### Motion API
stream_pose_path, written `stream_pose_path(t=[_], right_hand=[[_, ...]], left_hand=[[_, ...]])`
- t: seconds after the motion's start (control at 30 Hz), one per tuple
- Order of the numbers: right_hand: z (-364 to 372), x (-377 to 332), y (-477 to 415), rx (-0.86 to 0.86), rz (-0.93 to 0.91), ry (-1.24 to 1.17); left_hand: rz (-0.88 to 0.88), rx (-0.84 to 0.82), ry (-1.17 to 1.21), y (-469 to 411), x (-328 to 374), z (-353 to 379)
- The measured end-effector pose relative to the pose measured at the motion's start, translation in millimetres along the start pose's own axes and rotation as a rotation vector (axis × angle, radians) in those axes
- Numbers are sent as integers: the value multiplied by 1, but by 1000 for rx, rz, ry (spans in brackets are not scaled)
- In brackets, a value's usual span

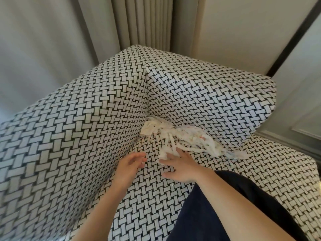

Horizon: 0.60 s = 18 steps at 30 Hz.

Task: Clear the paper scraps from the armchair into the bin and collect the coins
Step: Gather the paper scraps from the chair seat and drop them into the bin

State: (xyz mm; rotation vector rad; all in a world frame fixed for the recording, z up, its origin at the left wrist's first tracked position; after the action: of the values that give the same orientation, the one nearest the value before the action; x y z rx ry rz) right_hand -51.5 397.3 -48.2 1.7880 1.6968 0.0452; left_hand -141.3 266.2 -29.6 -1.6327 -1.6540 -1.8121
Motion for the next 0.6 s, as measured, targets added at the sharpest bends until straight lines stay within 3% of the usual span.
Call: stream_pose_path(t=[0.17, 0.3, 0.43, 0.6], right_hand=[[-22, -2, 3, 195, -21, -129], [-55, 2, 16, 515, -44, -455], [-89, 21, 43, 901, -13, -615], [-91, 62, 73, 1276, 175, -993]], left_hand=[[-26, -18, 18, -3, -2, 5], [-5, -12, -3, -6, 4, 13], [42, -12, -66, -13, 19, 29], [92, -24, -202, -33, 36, 62]])
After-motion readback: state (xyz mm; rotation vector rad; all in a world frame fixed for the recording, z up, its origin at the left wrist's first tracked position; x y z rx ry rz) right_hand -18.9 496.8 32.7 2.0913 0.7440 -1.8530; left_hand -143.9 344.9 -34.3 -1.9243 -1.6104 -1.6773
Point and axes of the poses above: each hand's wrist, its own y-axis away from the middle knuckle, its own z-axis out of the palm, x = y × z, the point moved 10 cm from there along -y, towards the middle knuckle, and after that the axes turned 13 degrees about -z, right-handed, at the moved point
